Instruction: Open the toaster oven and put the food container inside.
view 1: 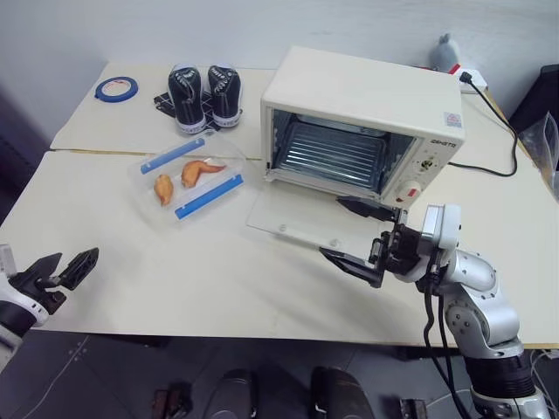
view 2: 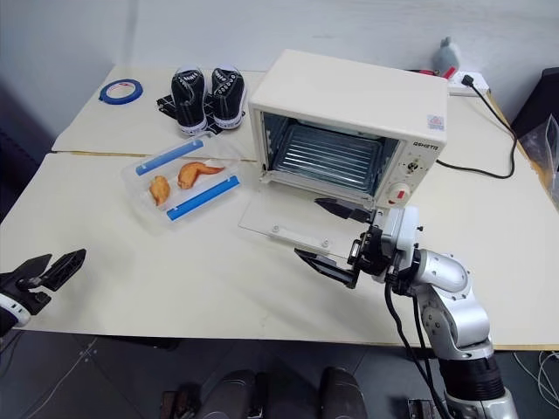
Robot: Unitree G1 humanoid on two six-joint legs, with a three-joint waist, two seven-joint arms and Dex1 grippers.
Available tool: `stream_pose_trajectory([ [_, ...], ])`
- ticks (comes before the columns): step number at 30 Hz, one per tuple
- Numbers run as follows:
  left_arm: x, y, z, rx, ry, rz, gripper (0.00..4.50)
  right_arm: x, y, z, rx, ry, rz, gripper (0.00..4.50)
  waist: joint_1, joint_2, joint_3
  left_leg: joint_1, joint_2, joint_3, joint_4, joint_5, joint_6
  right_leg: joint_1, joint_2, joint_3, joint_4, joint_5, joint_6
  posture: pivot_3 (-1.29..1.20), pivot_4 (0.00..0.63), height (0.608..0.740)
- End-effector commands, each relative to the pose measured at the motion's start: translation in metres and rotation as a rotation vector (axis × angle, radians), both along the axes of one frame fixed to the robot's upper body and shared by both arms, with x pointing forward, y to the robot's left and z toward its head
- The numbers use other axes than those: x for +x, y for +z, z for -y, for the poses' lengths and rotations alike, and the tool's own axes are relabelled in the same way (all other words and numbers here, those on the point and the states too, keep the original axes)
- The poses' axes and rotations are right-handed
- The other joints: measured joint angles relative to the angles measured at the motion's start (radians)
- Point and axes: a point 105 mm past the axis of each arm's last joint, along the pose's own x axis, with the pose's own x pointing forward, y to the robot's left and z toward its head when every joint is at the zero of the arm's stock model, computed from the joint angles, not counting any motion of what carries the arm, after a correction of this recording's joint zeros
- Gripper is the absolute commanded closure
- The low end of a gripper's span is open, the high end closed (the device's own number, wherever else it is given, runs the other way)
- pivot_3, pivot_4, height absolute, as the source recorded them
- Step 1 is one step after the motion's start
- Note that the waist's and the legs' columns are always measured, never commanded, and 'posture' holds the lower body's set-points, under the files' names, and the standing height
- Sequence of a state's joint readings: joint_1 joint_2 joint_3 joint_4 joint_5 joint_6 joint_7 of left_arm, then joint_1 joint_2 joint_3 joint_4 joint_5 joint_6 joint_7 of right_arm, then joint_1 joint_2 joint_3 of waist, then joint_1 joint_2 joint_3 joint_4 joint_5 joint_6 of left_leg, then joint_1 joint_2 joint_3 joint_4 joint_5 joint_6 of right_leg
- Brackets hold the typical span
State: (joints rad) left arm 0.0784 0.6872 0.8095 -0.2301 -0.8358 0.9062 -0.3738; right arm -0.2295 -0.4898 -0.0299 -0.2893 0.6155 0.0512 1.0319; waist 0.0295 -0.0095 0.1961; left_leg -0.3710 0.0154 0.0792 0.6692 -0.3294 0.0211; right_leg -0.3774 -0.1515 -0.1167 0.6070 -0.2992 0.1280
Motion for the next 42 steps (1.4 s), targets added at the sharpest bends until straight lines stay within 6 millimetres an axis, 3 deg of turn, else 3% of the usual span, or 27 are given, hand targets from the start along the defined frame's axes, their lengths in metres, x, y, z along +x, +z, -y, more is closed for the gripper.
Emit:
stream_pose_trajectory([
  [1,0.031,0.040,0.028,-0.013,-0.118,0.022,0.02,-0.001,0.001,0.009,-0.016,-0.016,0.012,0.00,0.004,-0.001,0.000,0.000,0.000,-0.001,0.000,0.000,0.000,0.000,0.000,0.000,0.001,0.000,0.000,0.00,0.150,0.740],
  [4,0.058,0.051,0.032,0.008,-0.086,-0.058,0.02,-0.001,-0.003,0.016,-0.039,-0.032,0.001,0.00,-0.006,-0.001,-0.001,0.000,-0.001,-0.001,0.000,0.001,-0.002,0.000,0.002,-0.002,0.001,0.000,0.000,0.00,0.150,0.740],
  [7,0.078,0.044,0.035,0.034,-0.017,-0.241,0.02,-0.004,-0.006,0.019,-0.046,-0.045,-0.020,0.00,-0.022,-0.001,-0.001,0.002,-0.001,0.003,-0.003,0.001,-0.002,-0.002,0.003,-0.004,0.001,0.000,0.000,0.00,0.150,0.740],
  [11,0.101,0.043,0.036,-0.047,0.062,-0.267,0.02,-0.008,-0.007,0.018,-0.035,-0.059,-0.029,0.00,-0.035,-0.003,-0.001,0.000,-0.001,0.012,-0.004,0.001,-0.002,-0.009,0.004,-0.004,0.003,0.000,0.000,0.00,0.150,0.740],
  [16,0.117,0.039,0.030,0.022,0.122,-0.286,0.02,-0.011,-0.007,0.020,-0.022,-0.105,-0.031,0.00,-0.031,-0.004,-0.001,-0.001,-0.001,0.016,-0.002,0.002,-0.003,-0.013,0.004,-0.002,0.008,0.000,0.000,0.00,0.150,0.740],
  [26,0.123,0.041,0.025,0.104,0.105,-0.268,3.07,-0.011,-0.007,0.024,-0.008,-0.172,-0.020,0.00,-0.031,-0.005,-0.001,-0.001,0.000,0.017,-0.001,0.002,-0.003,-0.015,0.003,0.000,0.010,0.000,-0.001,0.00,0.150,0.740],
  [31,0.126,0.060,0.015,0.128,0.111,-0.160,4.44,-0.011,-0.010,0.026,-0.016,-0.182,-0.018,0.00,-0.030,-0.007,-0.001,-0.001,0.000,0.017,-0.001,0.002,-0.003,-0.015,0.004,0.000,0.010,0.000,-0.001,0.00,0.150,0.740],
  [37,0.113,0.085,0.030,0.241,-0.063,-0.086,4.46,-0.012,-0.014,0.038,-0.041,-0.212,-0.023,0.00,-0.030,-0.010,-0.001,-0.002,0.001,0.017,-0.001,0.002,-0.003,-0.016,0.003,0.000,0.010,0.000,-0.001,0.00,0.150,0.740],
  [42,0.096,0.095,0.086,0.262,-0.356,-0.136,4.46,-0.013,-0.018,0.056,-0.066,-0.288,-0.042,0.00,-0.018,-0.010,-0.001,-0.003,0.000,0.016,0.000,0.002,-0.002,-0.015,0.002,0.001,0.010,0.000,-0.001,0.00,0.150,0.740],
])
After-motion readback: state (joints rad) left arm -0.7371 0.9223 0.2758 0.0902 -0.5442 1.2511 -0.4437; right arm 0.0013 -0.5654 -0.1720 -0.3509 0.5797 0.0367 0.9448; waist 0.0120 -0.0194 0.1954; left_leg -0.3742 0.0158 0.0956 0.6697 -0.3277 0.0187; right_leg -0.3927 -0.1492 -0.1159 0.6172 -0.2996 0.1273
